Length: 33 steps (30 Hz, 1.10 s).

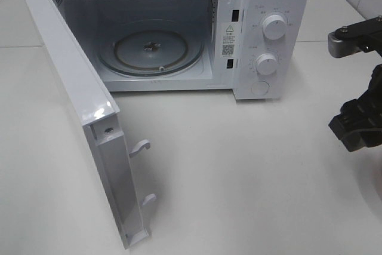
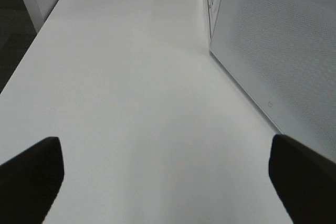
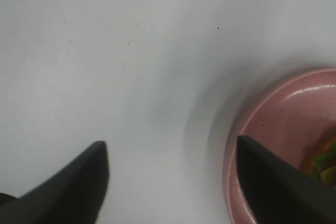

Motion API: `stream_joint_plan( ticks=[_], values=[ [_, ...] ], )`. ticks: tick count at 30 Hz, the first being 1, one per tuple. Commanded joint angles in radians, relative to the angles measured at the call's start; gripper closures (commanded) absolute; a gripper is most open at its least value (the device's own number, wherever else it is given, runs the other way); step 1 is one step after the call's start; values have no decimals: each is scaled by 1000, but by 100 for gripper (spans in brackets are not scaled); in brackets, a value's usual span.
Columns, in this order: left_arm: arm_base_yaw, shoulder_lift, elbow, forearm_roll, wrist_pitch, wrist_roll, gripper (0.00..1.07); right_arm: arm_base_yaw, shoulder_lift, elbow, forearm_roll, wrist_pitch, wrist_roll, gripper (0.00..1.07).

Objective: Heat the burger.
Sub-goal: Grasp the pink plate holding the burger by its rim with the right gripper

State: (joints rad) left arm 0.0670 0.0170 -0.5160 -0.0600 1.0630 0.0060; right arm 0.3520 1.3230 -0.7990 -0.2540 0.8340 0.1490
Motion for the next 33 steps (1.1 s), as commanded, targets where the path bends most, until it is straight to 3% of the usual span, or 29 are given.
stream_joint_plan(
  ticks=[1,2,8,24,33],
  values=[
    [2,-1,1,-2,6,3,9,-3,-4,-6,-27,7,-1,16],
    [2,-1,1,-2,6,3,9,-3,-1,-5,-47,5,-1,11],
    [2,-1,1,-2,6,3,9,-6,-1,-5,-64,5,0,12],
    [2,-1,1,-2,6,3,9,-219,-1,-5,-37,-5,4,16],
    [2,-1,1,-2,6,3,9,-286,-1,98,-12,-113,9,19]
  ],
)
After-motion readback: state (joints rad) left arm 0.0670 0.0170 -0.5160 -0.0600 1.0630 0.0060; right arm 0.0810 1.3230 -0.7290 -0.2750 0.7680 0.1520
